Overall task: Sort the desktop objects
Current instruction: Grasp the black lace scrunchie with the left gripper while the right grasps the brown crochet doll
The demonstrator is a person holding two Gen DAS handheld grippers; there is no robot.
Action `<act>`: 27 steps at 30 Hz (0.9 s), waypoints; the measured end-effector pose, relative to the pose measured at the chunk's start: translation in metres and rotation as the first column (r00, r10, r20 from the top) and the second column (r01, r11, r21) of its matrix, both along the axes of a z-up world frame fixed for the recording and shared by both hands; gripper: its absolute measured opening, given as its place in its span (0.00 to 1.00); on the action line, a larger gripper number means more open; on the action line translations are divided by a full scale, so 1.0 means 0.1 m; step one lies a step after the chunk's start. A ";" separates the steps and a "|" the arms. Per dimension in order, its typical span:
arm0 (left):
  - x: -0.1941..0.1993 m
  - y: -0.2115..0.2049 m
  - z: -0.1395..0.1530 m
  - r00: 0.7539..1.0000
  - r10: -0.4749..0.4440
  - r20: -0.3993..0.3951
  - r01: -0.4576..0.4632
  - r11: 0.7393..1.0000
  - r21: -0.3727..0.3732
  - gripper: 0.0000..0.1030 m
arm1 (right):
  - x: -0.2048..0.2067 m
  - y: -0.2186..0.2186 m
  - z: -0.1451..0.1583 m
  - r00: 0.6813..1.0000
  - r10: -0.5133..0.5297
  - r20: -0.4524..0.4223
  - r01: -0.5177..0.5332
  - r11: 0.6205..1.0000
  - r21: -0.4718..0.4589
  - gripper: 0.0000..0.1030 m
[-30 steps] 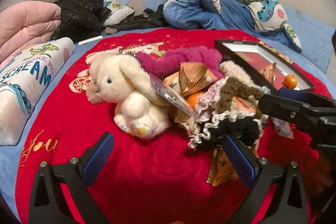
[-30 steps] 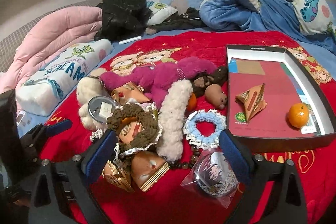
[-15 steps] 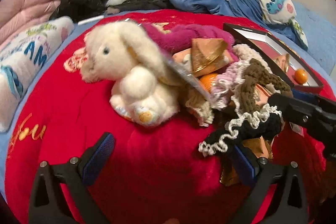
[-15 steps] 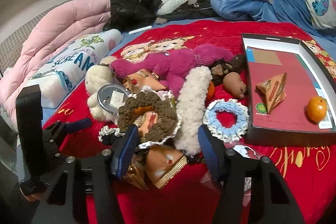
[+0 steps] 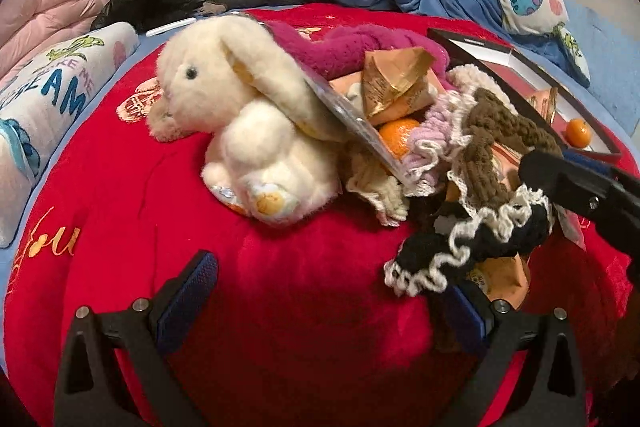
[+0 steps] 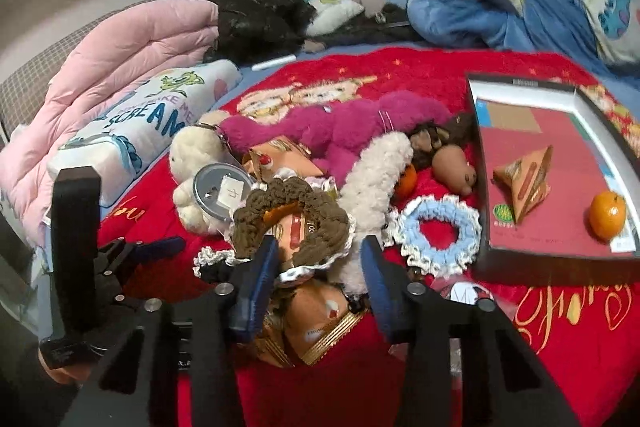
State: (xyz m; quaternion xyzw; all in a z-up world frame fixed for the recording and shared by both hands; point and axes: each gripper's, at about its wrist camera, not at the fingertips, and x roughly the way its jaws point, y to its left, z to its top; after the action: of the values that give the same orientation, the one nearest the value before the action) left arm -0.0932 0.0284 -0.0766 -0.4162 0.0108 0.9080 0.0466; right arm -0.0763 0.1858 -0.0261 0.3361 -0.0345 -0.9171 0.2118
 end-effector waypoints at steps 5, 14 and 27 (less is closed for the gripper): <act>-0.05 0.06 -0.03 1.000 -0.002 0.017 0.002 1.000 -0.029 1.00 | 0.01 -0.01 0.00 1.000 0.002 0.003 -0.002 1.000 -0.005 0.29; 0.06 0.03 -0.01 1.000 0.008 -0.004 -0.008 1.000 -0.026 0.95 | -0.02 0.06 -0.03 0.999 -0.015 0.041 0.018 0.997 -0.071 0.27; 0.27 0.11 0.15 0.994 -0.044 -0.099 0.039 0.998 -0.052 0.11 | 0.05 0.02 -0.01 0.999 0.008 0.052 -0.003 0.995 -0.095 0.15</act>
State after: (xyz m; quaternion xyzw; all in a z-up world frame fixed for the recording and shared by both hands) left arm -0.0665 0.0398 -0.0614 -0.3708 0.0442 0.9261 0.0543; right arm -0.0712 0.1882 -0.0274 0.3494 -0.0827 -0.9048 0.2289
